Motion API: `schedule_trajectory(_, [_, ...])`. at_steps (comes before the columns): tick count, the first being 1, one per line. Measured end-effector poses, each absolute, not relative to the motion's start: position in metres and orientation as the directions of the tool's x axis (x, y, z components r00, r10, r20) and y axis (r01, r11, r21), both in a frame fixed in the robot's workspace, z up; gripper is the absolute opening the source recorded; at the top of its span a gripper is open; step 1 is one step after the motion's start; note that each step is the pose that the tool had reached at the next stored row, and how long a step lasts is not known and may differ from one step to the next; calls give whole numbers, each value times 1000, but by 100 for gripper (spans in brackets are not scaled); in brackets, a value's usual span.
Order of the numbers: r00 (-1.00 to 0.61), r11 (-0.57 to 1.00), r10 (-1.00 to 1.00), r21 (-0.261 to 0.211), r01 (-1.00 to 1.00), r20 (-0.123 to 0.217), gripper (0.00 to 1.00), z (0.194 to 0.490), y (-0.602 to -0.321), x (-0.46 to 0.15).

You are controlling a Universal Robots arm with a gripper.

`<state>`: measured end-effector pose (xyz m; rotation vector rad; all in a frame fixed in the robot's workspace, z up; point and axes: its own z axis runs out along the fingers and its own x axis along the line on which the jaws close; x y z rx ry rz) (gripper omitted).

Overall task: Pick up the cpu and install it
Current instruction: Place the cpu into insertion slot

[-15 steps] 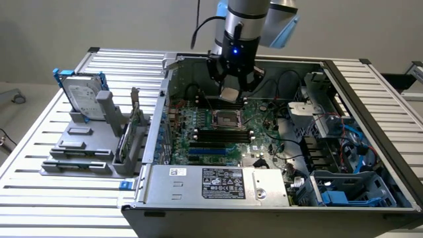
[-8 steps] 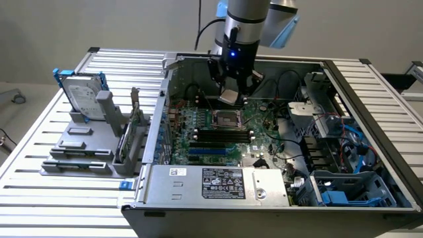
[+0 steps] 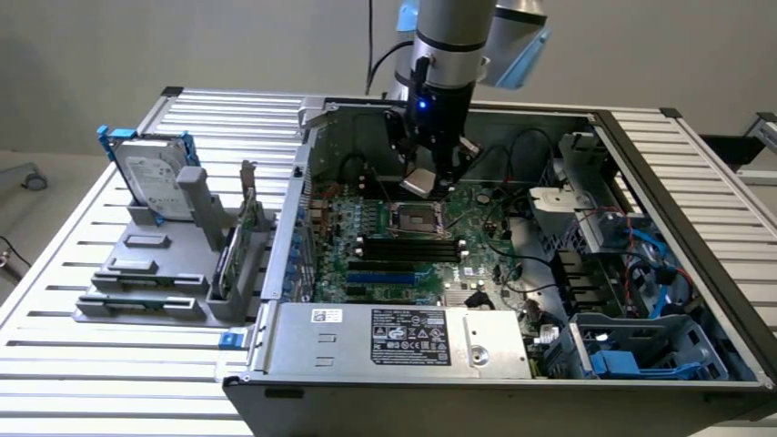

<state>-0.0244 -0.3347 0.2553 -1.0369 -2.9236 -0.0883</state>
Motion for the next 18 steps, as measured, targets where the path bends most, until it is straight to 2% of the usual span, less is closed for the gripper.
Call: schedule_trajectory(18, [-535,534,843,40,845,56,55,235,-335,-24])
